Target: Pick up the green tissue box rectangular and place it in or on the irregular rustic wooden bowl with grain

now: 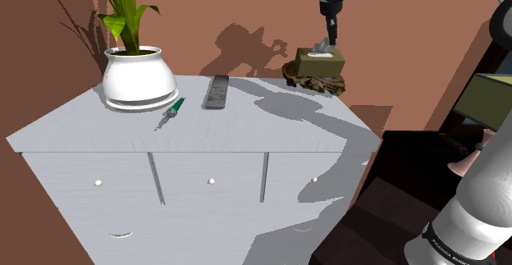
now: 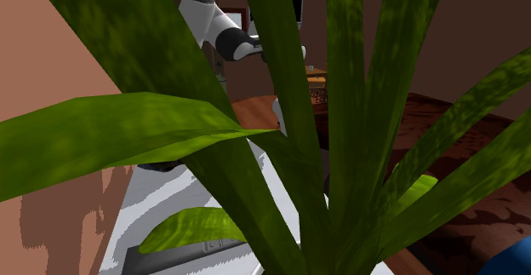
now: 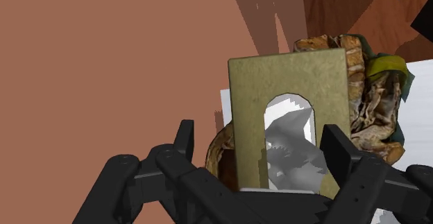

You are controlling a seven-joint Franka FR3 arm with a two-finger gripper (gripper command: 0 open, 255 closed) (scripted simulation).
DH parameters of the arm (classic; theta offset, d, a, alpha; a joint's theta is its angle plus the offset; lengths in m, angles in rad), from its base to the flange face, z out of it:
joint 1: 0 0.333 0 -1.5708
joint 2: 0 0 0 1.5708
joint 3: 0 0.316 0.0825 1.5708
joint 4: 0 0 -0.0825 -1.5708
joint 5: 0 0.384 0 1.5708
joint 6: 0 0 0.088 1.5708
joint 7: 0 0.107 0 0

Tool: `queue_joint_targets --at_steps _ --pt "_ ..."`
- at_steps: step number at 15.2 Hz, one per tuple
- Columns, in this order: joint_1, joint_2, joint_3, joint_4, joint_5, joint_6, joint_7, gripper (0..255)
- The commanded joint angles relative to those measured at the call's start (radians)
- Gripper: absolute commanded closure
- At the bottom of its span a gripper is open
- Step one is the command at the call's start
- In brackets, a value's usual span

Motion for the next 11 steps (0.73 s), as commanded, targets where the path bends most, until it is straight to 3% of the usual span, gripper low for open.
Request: queue_joint_targets --at_steps 1,6,11 --pt "0.000 0.000 0.000 0.000 0.000 0.000 0.000 0" --pt "0.040 0.033 0.028 0.153 -0.017 -0.136 -0.012 0" --pt "0.040 0.033 0.028 0.153 -0.017 -0.136 -0.012 0"
